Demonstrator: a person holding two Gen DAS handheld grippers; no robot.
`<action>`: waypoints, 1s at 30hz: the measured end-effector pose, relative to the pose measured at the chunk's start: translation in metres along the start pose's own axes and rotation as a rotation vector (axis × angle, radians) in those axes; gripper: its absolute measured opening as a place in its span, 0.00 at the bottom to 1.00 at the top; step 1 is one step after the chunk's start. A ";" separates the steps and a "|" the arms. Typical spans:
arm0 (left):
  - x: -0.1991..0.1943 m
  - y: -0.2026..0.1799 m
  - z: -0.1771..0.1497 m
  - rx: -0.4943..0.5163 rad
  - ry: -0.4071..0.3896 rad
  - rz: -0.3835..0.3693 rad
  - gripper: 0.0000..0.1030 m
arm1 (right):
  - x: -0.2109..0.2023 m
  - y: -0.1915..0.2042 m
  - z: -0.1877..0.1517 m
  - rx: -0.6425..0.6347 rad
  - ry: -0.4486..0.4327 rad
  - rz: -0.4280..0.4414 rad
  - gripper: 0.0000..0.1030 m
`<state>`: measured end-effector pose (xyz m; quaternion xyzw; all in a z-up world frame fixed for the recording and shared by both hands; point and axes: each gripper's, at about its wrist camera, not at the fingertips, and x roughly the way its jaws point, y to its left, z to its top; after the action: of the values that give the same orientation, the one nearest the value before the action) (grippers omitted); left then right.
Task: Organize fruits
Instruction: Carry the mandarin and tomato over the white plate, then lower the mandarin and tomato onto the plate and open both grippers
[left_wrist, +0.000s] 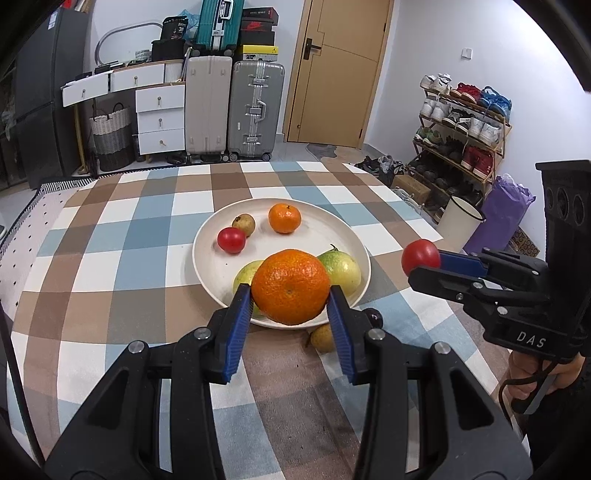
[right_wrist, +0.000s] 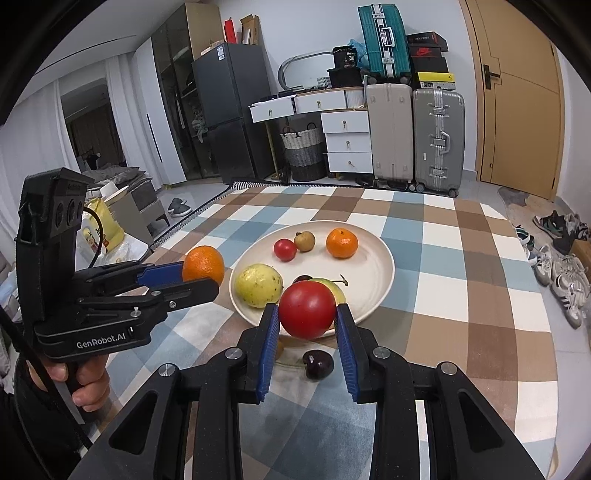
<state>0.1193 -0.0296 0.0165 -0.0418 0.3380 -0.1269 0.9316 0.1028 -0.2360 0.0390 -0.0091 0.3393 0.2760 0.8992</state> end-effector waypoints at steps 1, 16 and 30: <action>0.001 0.000 0.000 0.001 0.004 -0.001 0.37 | 0.003 0.000 0.000 0.001 0.004 0.003 0.30; 0.038 0.010 0.016 -0.010 0.012 0.019 0.37 | 0.036 -0.012 0.010 0.022 0.021 -0.001 0.30; 0.071 0.011 0.037 0.014 0.010 0.052 0.37 | 0.054 -0.027 0.026 0.055 -0.035 -0.002 0.30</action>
<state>0.1981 -0.0377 -0.0005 -0.0256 0.3428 -0.1052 0.9332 0.1651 -0.2269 0.0210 0.0199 0.3311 0.2657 0.9052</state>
